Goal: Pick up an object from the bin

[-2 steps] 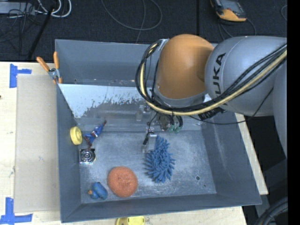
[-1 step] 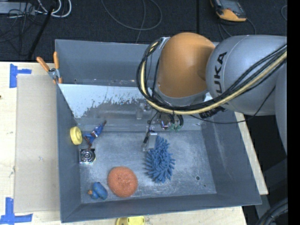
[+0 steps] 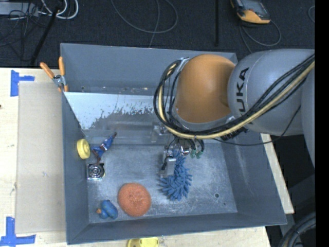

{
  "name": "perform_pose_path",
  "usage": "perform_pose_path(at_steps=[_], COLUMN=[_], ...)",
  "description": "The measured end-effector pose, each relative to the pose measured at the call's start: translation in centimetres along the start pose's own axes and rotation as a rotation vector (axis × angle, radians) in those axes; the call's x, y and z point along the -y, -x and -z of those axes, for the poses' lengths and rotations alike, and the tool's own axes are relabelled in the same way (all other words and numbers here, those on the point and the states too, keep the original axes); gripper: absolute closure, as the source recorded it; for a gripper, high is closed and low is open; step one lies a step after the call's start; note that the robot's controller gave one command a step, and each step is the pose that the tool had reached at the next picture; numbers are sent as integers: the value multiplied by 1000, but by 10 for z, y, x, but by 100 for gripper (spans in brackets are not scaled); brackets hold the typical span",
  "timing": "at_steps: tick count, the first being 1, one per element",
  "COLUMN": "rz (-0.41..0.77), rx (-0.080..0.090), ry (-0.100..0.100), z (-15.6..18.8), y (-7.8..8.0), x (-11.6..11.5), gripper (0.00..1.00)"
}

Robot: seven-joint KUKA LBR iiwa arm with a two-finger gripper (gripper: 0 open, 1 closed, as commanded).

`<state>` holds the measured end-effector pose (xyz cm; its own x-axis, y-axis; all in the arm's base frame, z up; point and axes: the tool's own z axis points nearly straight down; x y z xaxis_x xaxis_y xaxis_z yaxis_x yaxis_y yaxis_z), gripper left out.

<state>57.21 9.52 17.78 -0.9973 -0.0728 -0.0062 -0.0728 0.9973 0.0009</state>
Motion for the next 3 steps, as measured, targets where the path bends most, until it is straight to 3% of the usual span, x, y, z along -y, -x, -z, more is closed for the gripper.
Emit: perform_pose_path(at_steps=[1,2,3], rz=[6,98,194], rx=[-4,-12,-8], ry=[0,-1,0], z=[-66,-95,-102], y=[-32,-34,-42], x=[3,10,21], gripper=[0,0,0])
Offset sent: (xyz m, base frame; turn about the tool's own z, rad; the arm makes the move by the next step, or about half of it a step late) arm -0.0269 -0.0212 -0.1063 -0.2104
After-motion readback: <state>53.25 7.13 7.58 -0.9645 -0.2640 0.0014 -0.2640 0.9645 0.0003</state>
